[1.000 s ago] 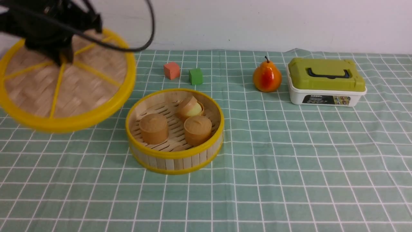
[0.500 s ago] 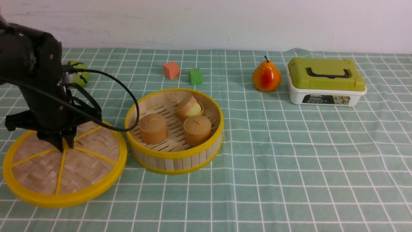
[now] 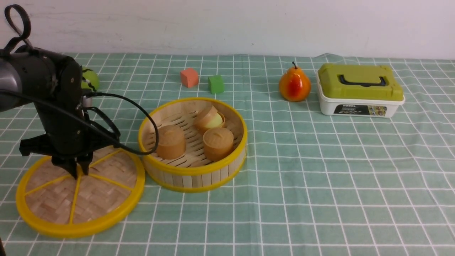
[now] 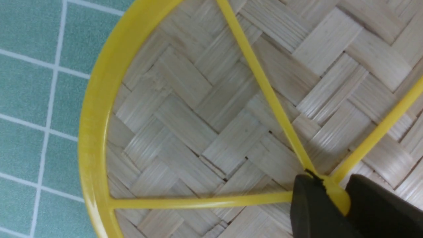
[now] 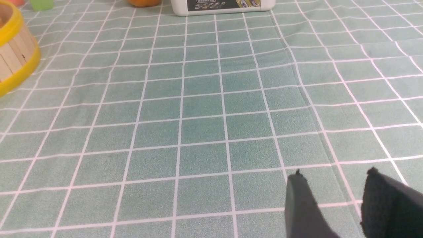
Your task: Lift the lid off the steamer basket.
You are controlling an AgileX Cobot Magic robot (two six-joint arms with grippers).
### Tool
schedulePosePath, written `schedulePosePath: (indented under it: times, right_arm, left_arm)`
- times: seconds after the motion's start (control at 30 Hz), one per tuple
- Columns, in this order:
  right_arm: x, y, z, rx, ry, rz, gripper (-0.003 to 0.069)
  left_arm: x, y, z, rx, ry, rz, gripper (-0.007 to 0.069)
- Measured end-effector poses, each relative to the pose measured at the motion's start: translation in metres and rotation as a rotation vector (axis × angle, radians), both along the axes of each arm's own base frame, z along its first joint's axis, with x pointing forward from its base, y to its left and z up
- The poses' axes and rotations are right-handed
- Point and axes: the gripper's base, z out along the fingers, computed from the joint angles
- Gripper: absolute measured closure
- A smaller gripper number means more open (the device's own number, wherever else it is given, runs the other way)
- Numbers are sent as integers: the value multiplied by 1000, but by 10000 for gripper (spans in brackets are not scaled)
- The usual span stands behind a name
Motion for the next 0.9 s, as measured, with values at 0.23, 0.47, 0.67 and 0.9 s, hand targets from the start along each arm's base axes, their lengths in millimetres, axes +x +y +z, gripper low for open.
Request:
schedulePosePath:
  times: [0.23,0.47,0.67,0.9]
  right_arm:
    - [0,0,0,0,0,0,418]
    - [0,0,0,0,0,0,418]
    - [0,0,0,0,0,0,418]
    - [0,0,0,0,0,0,418]
  left_arm:
    - [5,-1,24,-5,13,27,424]
    - [14,-1,73,-10,-23,57,283]
    - [5,-4,113,-59,-117,6,368]
    - [-58,-3,196,-120,-321,-62,637]
